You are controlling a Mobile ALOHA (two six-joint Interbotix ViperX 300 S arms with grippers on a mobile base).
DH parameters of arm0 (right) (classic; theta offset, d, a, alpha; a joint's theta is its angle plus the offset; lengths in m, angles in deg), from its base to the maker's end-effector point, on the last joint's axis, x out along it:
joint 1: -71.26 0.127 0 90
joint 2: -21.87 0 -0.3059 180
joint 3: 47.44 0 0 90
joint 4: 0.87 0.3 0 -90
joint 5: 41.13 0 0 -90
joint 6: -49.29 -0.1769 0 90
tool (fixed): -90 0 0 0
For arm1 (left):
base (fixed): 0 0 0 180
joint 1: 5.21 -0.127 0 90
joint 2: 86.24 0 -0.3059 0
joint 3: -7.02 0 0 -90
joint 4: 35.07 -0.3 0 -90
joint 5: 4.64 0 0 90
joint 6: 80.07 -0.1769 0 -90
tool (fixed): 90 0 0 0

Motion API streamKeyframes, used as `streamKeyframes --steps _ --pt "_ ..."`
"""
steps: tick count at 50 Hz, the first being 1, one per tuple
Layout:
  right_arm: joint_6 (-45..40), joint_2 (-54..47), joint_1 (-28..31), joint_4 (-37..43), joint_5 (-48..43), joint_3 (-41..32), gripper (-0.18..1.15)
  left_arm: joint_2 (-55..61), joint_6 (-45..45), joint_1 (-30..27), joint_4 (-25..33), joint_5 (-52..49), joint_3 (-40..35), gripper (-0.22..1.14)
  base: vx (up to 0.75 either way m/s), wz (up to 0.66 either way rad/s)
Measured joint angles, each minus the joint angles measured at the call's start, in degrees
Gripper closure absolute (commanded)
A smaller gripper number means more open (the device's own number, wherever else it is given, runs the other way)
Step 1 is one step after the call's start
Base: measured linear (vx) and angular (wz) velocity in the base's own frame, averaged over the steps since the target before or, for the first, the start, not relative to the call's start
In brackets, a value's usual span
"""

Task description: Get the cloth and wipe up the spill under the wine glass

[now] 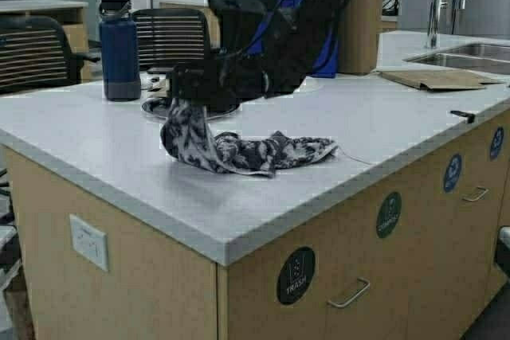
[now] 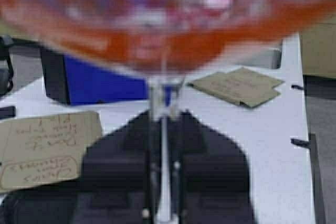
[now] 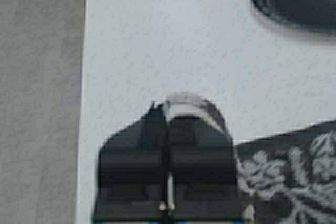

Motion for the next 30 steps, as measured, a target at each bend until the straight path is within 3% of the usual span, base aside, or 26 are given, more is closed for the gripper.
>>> streamKeyframes --steps 15,30 --pt "-0.44 -2.02 7.21 -0.53 -0.09 -0.26 0.9 -1.41 -0.09 0.0 0.0 -4.22 -5.54 0.78 0.0 0.0" --pt "-0.44 -1.93 14.59 -0.88 -0.09 -1.76 0.9 -1.14 -0.26 0.0 0.0 -4.39 -5.89 0.78 0.0 0.0"
